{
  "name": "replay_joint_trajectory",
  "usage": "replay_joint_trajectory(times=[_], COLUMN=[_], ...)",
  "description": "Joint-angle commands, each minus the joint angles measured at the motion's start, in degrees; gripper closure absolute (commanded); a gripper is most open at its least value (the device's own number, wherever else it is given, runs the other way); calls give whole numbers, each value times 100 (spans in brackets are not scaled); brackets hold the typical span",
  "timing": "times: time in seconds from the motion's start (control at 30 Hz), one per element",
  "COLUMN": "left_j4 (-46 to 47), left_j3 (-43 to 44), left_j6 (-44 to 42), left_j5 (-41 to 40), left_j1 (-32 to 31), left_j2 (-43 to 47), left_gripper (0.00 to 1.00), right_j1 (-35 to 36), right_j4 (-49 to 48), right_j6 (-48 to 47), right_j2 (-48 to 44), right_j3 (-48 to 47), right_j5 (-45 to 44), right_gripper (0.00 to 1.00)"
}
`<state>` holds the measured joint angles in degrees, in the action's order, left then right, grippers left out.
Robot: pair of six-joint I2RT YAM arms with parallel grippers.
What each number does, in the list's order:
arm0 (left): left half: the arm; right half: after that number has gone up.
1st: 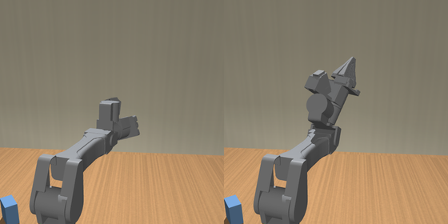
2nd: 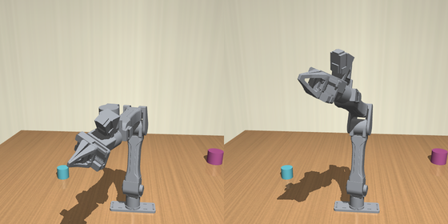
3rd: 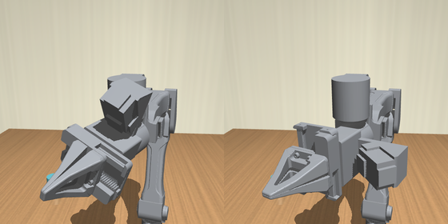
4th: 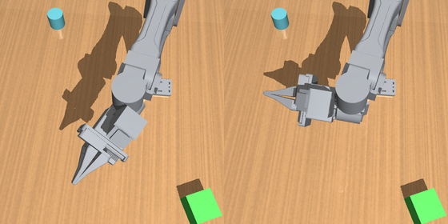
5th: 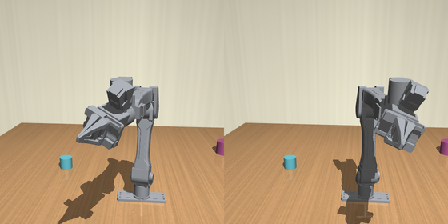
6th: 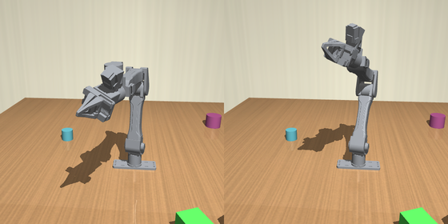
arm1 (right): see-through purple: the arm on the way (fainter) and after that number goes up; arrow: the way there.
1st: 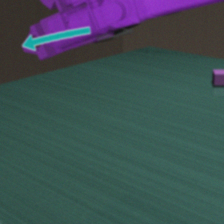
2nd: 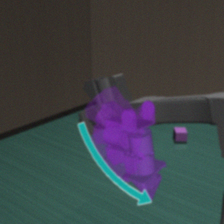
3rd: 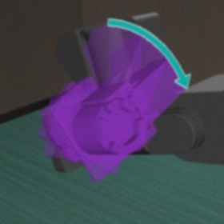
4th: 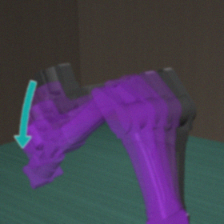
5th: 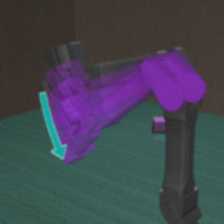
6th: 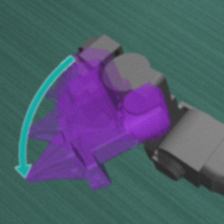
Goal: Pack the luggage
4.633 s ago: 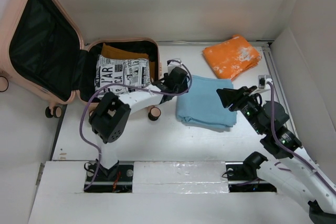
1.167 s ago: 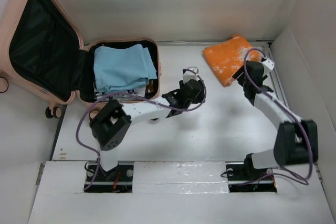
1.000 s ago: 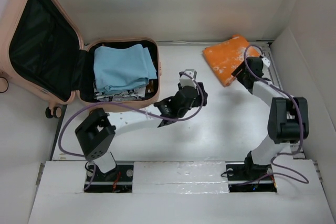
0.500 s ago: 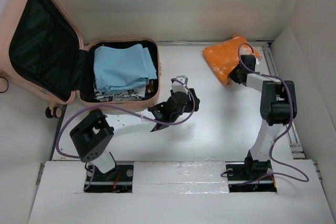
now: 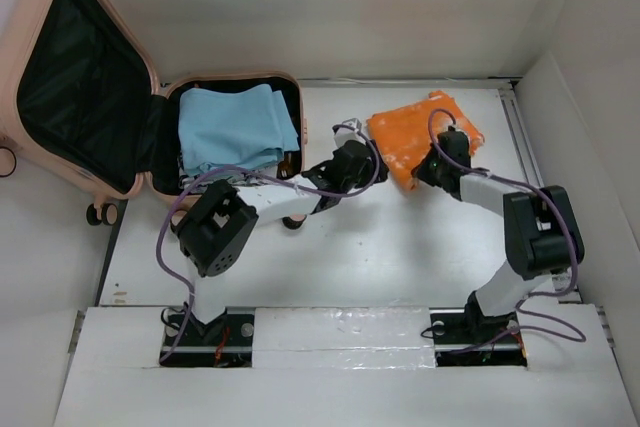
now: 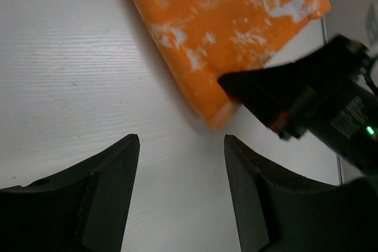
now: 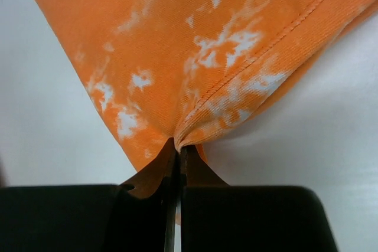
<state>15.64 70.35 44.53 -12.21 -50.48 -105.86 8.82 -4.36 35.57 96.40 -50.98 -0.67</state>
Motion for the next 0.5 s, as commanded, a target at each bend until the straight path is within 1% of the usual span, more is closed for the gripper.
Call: replay_joint_trajectory(times=[0.0,0.07,0.1,0.17,0.23,0.27,0.3,0.33,0.37,0.4,0.43,0.47], left_j4=[106,-7,-8,-61,-8,-8,-8,-8,-8,44,45,45], left_j3=[189,242,243,172,93,93,93,93,93,93,145,146], left_j6=[468,521,600,653,723,793,881,882,943,943,1004,1005], left_j5=[622,589,527,447,447,447,508,509,509,509,509,509], left_j1=[310,311,311,311,311,311,311,311,311,311,311,311], left_j2=[-258,-452,-453,-584,-663,-777,-830,-891,-892,-970,-1032,-1033], left_gripper=[45,46,46,46,46,46,46,46,46,46,46,46], right_j1=[58,269,356,645,805,1006,1086,1165,1236,1341,1342,1394], right_j4=[-389,-521,-522,-592,-644,-645,-645,-645,-454,-286,-85,274], right_j6=[-25,55,160,239,424,476,477,529,530,530,443,329], right_j2=[-595,-850,-1138,-1464,-1992,-2176,-2544,-2739,-2923,-3108,-3484,-3679], right_j3=[509,922,1063,1483,1731,1941,2021,2083,2083,2083,2083,2031], right_j5=[611,673,673,533,472,375,374,374,374,131,-46,-187], right_gripper=[98,97,97,96,83,77,62,57,53,51,47,47])
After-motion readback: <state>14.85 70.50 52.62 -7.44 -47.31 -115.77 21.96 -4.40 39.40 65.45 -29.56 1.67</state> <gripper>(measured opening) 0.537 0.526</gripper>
